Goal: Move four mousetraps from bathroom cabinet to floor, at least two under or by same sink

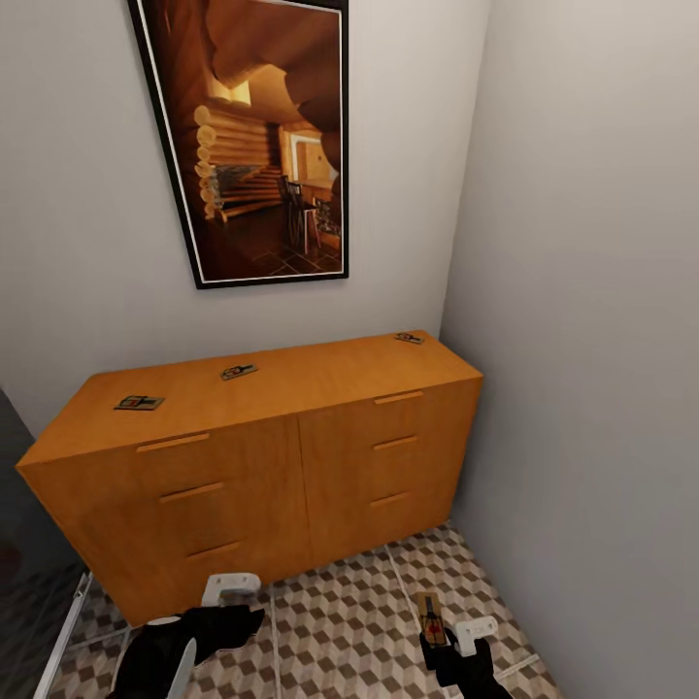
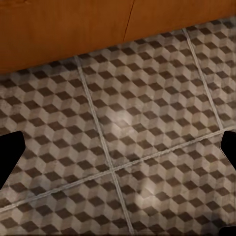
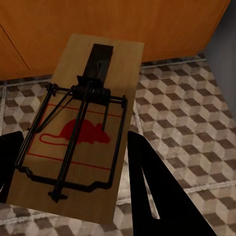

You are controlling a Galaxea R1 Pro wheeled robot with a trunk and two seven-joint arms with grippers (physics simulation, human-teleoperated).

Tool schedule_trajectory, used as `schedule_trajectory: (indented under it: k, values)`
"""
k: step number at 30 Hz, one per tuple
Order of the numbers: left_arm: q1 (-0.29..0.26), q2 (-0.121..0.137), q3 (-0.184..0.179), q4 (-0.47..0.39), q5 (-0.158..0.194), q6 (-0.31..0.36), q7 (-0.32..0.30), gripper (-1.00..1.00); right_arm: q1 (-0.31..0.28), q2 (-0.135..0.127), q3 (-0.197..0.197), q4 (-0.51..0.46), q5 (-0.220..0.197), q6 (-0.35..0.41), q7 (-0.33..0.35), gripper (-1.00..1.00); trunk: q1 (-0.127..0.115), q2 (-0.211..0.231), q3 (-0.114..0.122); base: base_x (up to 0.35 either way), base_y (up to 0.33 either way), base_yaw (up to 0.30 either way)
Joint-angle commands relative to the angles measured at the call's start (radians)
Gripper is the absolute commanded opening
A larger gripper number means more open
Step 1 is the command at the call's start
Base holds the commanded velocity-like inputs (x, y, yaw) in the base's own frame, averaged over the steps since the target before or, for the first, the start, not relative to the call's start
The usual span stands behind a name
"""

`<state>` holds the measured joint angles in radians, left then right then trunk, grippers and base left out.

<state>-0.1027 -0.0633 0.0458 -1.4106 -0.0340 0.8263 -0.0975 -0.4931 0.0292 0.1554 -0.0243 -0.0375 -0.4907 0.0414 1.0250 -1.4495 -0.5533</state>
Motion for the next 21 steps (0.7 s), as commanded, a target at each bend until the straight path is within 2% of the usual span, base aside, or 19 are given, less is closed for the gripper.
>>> schedule_trajectory:
  k: [1,4,6,14,21]
  values:
    - [-0.001,-0.001,0.003,-0.021,-0.005,0.025,-0.008,1.0,-0.001,0.0,0.003,0.001,-0.009,-0.003,0.008,-1.0,0.0,-0.001,-0.001,0.0,0.0,0.0]
    - [-0.004,-0.002,0.002,-0.098,-0.005,0.103,-0.008,1.0,-0.001,0.0,0.003,0.001,-0.009,-0.002,0.008,-1.0,0.0,-0.001,-0.001,0.0,0.0,0.0]
    - [-0.009,-0.002,0.001,-0.119,-0.006,0.126,-0.008,1.0,-0.001,0.0,0.003,0.001,-0.009,-0.002,0.008,-1.0,0.0,-0.001,-0.001,0.0,0.0,0.0]
    - [-0.061,-0.015,0.0,-0.138,-0.01,0.151,-0.008,1.0,-0.001,0.0,0.003,0.001,-0.009,-0.002,0.008,-1.0,0.0,-0.001,-0.001,0.0,0.0,0.0]
    - [-0.148,-0.019,0.001,-0.135,-0.053,0.158,-0.007,1.0,-0.001,0.0,0.003,0.001,-0.009,-0.002,0.008,-1.0,0.0,-0.001,-0.001,0.0,0.0,0.0]
